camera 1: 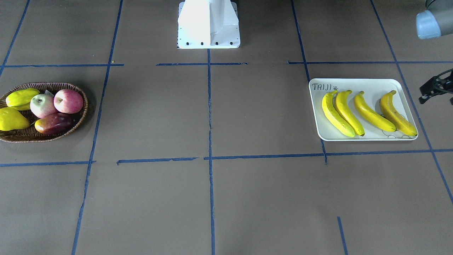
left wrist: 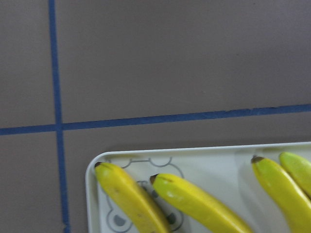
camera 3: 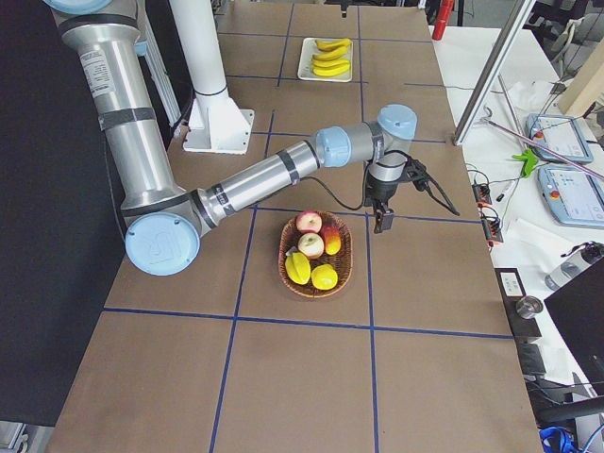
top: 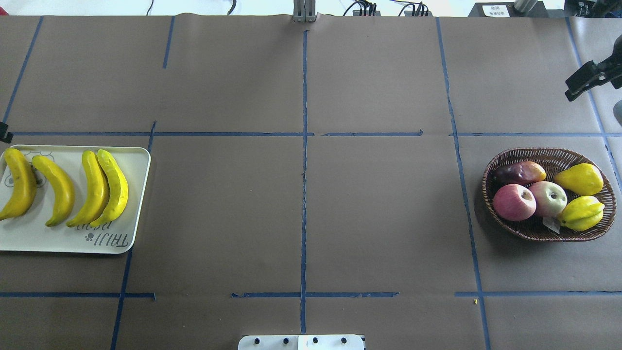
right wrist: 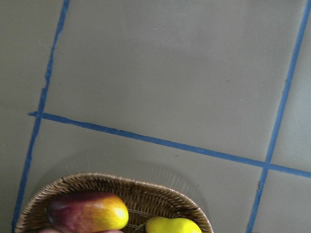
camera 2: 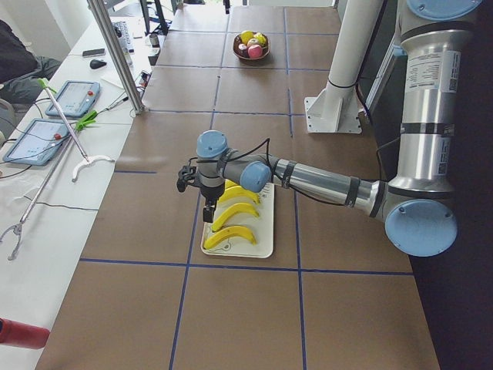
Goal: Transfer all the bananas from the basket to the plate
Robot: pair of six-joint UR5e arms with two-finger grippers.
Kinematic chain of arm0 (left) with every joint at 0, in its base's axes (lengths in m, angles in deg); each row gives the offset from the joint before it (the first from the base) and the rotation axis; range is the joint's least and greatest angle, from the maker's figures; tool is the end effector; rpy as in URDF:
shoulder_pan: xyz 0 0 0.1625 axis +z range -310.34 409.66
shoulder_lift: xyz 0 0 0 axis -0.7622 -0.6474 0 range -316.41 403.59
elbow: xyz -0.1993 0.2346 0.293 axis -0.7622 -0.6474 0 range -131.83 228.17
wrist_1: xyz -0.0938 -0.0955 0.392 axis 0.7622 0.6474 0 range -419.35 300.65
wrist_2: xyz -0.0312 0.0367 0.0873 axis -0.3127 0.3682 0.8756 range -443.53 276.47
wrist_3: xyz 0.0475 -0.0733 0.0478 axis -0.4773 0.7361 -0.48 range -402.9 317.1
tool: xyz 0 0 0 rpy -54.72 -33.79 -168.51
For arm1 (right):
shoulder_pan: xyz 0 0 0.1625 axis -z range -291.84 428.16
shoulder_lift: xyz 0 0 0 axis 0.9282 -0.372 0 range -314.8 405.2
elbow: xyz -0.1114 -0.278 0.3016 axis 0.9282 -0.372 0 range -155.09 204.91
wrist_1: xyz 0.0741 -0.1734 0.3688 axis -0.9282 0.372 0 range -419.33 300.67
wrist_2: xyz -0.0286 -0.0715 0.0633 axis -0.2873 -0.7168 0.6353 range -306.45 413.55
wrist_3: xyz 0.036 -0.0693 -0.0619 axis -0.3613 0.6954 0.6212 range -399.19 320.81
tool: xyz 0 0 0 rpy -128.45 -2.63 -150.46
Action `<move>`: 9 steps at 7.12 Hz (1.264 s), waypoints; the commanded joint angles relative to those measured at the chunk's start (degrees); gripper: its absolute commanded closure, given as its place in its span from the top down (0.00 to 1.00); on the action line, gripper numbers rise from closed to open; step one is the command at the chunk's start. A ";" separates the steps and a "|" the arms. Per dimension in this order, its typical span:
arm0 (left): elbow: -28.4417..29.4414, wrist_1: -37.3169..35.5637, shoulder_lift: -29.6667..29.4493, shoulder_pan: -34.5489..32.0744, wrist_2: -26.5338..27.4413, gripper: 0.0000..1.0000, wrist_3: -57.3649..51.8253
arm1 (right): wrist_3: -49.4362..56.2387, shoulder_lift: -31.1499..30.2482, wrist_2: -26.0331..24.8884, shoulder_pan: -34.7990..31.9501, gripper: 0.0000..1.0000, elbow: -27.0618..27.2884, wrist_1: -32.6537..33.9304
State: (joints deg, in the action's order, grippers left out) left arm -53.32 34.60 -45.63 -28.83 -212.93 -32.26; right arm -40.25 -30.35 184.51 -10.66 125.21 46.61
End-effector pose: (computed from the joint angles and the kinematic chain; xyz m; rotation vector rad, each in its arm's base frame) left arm 0.0302 -0.4995 0.5637 0.1099 0.7184 0.1026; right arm -0.0442 -0.5746 0.4690 0.0704 -0.7265 -0.2237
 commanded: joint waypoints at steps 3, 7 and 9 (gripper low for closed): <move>5.08 -5.81 6.75 -10.11 -6.39 1.00 -16.09 | 13.27 -4.16 6.51 -8.36 1.00 -8.80 -0.73; 4.47 -5.62 6.69 -9.93 -8.83 1.00 -10.73 | 13.01 -4.69 9.91 -12.75 1.00 -21.00 -8.45; 4.55 -5.62 6.25 -9.93 -10.96 1.00 -10.55 | 12.66 -9.06 9.84 -13.80 1.00 -22.86 -16.94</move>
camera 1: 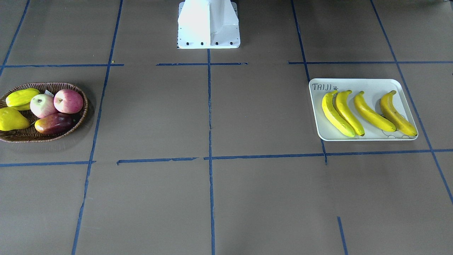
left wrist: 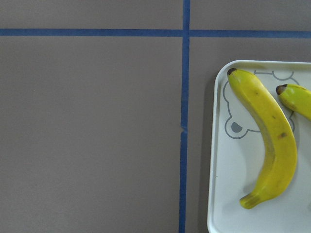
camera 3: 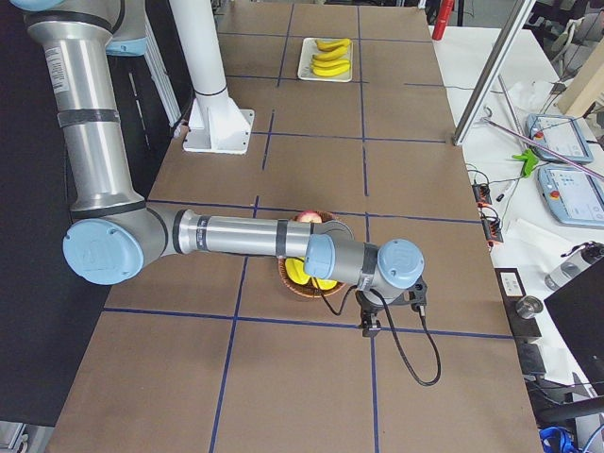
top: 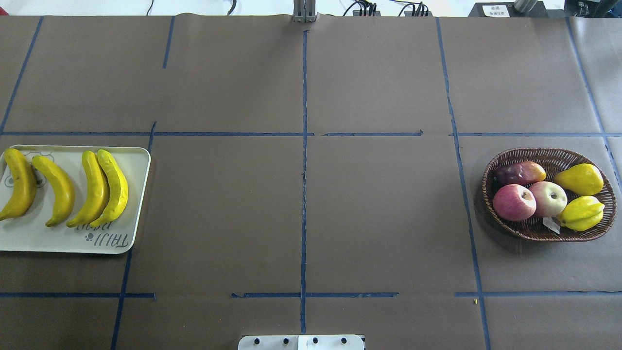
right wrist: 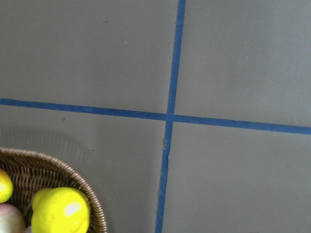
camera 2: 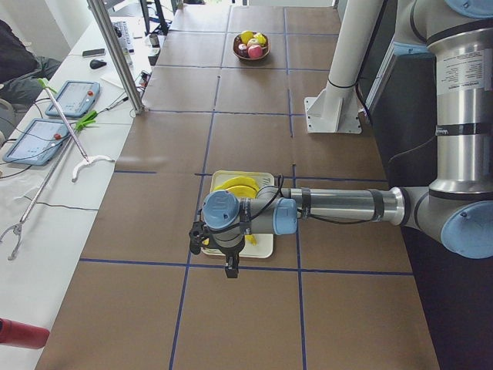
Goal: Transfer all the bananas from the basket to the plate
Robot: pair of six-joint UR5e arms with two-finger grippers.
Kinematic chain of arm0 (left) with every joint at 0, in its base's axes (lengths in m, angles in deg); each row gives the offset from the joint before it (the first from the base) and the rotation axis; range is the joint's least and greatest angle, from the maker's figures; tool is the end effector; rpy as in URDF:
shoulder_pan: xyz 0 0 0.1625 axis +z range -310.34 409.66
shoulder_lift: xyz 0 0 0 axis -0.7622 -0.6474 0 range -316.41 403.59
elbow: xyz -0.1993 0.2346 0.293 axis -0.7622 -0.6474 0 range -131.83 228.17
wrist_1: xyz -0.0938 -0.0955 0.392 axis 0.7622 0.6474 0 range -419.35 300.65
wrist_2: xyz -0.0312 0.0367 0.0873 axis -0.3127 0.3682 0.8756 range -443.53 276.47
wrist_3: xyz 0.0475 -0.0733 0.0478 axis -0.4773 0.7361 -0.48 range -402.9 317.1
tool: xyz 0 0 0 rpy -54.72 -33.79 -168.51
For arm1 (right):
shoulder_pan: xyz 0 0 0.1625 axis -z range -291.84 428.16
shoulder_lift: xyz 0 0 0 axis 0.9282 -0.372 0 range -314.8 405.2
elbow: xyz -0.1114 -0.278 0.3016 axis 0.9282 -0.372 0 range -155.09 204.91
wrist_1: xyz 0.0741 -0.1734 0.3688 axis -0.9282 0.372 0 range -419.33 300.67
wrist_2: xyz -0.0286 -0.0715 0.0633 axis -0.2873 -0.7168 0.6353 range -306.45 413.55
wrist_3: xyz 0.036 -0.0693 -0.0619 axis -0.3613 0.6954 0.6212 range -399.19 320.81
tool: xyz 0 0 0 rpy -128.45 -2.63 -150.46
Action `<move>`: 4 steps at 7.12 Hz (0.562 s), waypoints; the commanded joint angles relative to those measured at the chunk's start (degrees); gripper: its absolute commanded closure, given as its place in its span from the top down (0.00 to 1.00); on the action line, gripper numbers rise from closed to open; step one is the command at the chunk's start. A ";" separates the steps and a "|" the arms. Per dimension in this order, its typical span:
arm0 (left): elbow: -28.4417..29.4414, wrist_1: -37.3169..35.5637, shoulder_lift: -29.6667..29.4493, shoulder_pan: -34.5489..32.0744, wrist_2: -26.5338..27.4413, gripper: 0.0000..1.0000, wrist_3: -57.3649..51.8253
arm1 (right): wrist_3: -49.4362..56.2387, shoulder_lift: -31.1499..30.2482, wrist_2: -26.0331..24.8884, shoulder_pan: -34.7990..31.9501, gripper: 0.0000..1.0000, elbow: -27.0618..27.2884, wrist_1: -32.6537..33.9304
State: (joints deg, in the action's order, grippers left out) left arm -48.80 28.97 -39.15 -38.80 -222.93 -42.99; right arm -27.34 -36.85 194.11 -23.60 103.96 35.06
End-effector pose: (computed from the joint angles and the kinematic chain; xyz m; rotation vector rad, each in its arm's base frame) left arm -0.0460 -0.4373 0.6542 -0.0430 0.8616 0.0120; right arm 0.0730 -0.5392 0.6796 -0.0153 -0.8895 -0.1074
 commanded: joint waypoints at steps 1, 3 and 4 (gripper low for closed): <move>0.03 0.01 -0.32 -0.05 -0.96 1.00 0.18 | -2.09 -2.49 0.07 -2.36 1.00 -1.62 -6.83; -0.14 0.01 -0.24 -0.05 -1.05 1.00 0.27 | -8.25 -5.37 0.42 -3.34 1.00 3.87 -6.76; -0.15 0.01 -0.24 -0.05 -1.05 1.00 0.27 | -9.04 -8.96 0.33 -3.34 1.00 9.14 -5.97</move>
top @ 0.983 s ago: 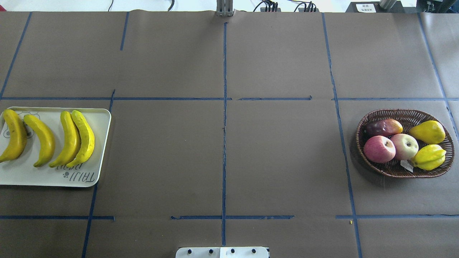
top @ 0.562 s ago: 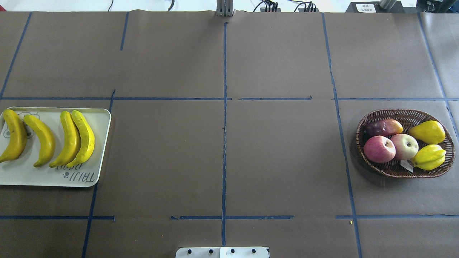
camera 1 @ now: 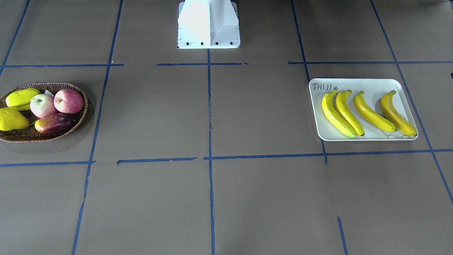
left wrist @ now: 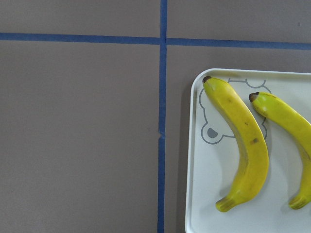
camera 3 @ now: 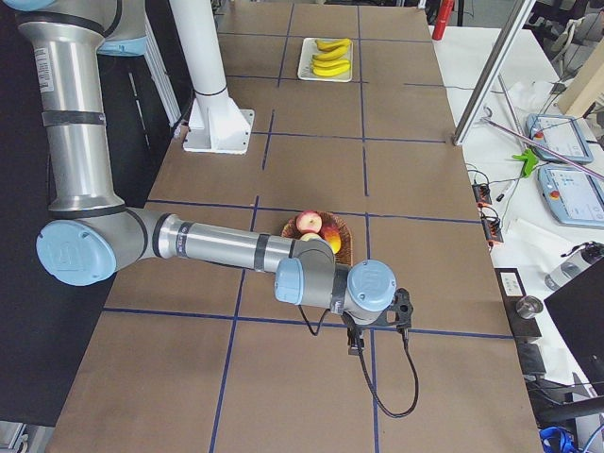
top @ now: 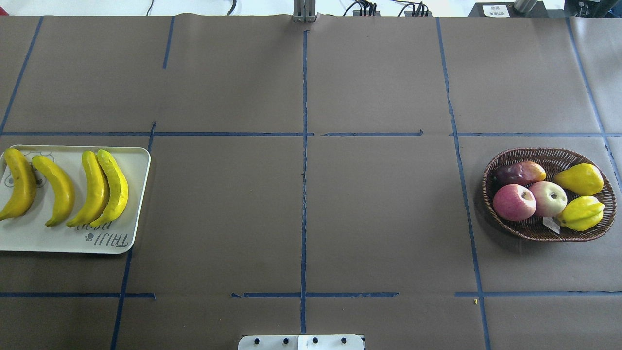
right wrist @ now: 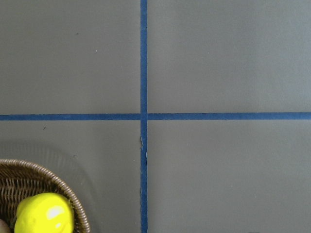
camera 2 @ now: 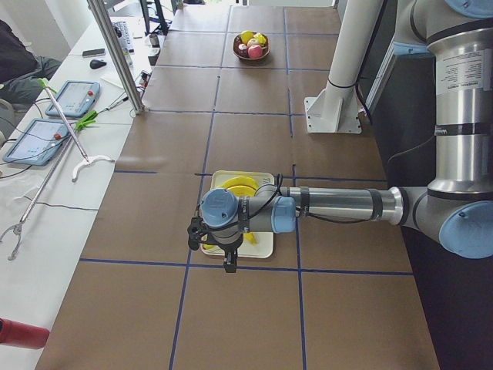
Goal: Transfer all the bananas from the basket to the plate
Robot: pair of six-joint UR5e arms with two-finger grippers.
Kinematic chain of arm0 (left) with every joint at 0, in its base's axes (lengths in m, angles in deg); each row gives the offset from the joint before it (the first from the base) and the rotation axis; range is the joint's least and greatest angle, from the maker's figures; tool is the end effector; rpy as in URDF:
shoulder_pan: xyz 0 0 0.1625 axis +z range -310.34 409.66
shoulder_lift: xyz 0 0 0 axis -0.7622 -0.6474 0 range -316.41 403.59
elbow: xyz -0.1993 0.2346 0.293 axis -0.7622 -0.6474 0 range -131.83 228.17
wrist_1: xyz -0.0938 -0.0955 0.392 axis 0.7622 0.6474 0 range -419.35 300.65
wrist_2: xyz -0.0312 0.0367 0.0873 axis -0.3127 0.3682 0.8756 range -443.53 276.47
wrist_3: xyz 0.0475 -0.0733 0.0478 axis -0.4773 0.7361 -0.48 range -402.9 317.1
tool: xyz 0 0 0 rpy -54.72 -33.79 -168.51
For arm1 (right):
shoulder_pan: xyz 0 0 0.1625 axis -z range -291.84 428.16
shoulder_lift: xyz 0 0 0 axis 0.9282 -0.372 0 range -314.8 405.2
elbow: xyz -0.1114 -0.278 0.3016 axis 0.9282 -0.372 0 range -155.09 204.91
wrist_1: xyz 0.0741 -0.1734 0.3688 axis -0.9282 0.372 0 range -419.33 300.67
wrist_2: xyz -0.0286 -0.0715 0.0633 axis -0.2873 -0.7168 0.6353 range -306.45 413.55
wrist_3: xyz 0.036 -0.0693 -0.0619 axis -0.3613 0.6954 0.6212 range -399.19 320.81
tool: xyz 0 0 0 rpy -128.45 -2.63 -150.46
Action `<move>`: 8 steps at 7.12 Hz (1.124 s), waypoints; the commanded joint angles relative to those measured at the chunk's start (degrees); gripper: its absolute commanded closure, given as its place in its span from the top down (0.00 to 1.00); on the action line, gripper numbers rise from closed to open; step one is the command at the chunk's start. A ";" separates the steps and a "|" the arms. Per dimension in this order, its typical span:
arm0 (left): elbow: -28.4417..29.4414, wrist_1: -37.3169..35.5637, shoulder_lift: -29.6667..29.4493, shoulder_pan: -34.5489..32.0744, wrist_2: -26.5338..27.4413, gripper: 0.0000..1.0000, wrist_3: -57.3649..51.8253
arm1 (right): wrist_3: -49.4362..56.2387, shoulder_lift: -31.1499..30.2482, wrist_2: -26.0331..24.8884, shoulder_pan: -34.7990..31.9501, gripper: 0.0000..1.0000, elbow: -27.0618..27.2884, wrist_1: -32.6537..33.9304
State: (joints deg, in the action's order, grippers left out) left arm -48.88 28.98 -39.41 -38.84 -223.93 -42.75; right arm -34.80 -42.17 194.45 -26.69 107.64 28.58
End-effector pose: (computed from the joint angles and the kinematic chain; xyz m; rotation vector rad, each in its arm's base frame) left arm -0.0451 -0.4396 0.6502 -0.0389 0.8791 0.0097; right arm 0.0987 -0.5006 0.6860 0.0301 -0.8886 0.0273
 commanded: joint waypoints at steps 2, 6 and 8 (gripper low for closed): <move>-0.06 -0.09 -0.06 -0.01 -0.04 1.00 0.21 | -4.92 -6.84 -0.27 0.18 1.00 16.98 10.47; -0.06 0.00 0.03 -0.01 -0.04 1.00 0.21 | -3.43 -7.98 -1.15 1.07 1.00 17.74 14.49; -0.15 0.00 0.03 -0.01 -0.04 1.00 0.21 | -1.59 -8.16 -1.85 1.07 1.00 16.51 13.79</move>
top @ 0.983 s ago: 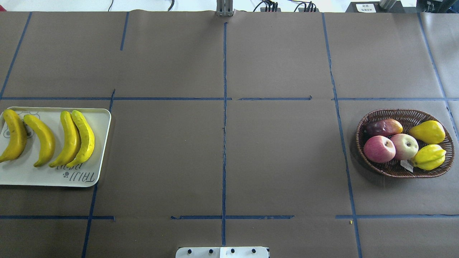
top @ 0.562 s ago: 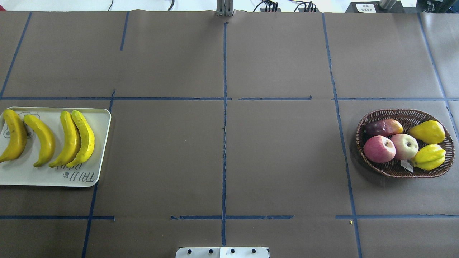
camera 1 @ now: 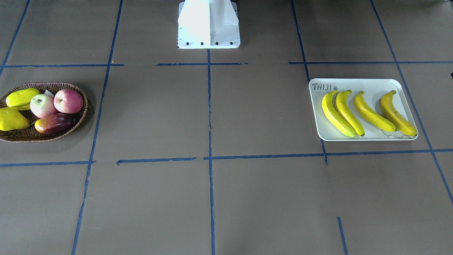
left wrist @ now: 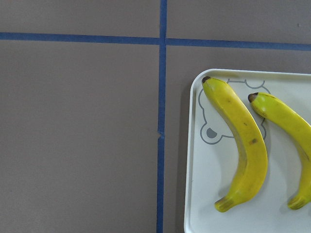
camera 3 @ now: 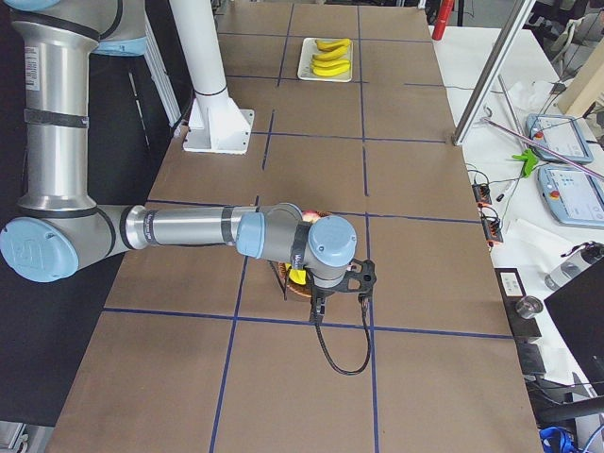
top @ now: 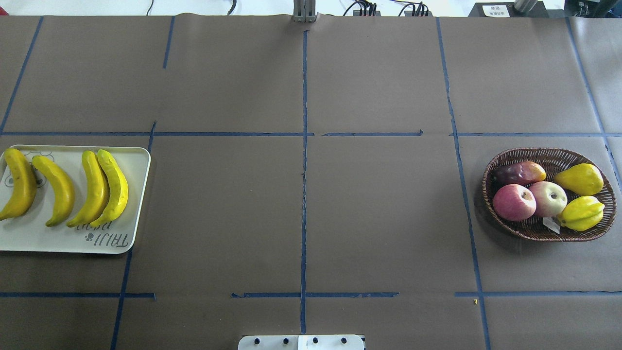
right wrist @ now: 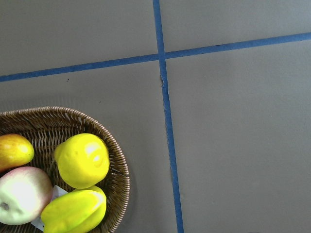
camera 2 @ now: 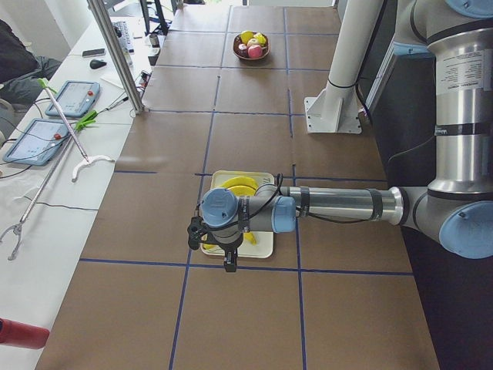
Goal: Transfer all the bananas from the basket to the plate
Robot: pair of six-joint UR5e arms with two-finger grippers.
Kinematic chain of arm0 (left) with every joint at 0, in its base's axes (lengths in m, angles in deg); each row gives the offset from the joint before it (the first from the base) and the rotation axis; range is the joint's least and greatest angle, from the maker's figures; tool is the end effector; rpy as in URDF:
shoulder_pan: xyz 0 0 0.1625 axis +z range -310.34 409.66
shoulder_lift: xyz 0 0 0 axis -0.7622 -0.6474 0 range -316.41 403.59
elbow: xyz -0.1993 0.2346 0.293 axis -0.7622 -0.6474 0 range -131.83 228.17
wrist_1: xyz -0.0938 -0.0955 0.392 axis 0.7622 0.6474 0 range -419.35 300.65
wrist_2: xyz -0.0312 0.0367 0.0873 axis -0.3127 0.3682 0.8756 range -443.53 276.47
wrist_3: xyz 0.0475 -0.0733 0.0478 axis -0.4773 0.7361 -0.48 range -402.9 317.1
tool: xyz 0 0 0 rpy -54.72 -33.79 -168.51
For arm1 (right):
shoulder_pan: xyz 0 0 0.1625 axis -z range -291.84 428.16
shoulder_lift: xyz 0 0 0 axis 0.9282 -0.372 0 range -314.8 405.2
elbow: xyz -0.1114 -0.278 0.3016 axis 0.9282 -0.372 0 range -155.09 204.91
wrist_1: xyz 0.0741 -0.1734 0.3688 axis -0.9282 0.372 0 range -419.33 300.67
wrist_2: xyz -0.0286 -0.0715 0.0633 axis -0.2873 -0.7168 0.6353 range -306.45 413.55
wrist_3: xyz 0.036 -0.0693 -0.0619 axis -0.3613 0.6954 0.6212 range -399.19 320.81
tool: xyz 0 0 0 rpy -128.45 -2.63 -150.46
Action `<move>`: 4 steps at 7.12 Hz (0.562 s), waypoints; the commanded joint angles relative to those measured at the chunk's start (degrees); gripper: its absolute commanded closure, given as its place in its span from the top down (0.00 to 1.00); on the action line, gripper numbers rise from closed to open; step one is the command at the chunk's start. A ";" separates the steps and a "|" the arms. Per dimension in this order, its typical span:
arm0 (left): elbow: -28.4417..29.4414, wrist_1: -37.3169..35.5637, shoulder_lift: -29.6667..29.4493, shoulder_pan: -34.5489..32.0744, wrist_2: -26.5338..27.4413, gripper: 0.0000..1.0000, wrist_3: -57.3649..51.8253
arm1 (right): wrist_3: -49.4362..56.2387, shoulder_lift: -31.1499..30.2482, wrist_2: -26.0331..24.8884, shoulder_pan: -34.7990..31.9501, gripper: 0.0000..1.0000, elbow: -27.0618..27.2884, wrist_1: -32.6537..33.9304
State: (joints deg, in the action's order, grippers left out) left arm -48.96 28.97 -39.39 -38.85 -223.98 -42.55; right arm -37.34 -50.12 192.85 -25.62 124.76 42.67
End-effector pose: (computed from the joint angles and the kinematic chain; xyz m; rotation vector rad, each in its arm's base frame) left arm -0.0451 -0.4395 0.6496 -0.0396 0.8799 0.0067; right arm 0.0868 -0.4372 0.6321 -0.0799 -0.8643 0.0877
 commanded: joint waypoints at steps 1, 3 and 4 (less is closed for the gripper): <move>-0.07 0.00 -0.08 0.00 0.00 1.00 0.00 | 3.13 -0.65 -0.25 0.00 1.00 -0.97 -0.48; -0.07 0.00 -0.08 0.00 0.00 1.00 0.00 | 4.82 -0.65 -0.16 0.00 1.00 -1.41 -0.39; -0.16 0.00 -0.08 0.00 0.00 1.00 0.00 | 4.82 -0.57 -0.08 0.00 1.00 -2.28 -0.39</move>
State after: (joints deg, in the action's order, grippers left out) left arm -49.07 28.98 -39.46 -38.85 -223.98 -42.55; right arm -32.81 -50.73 192.68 -25.62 123.28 42.28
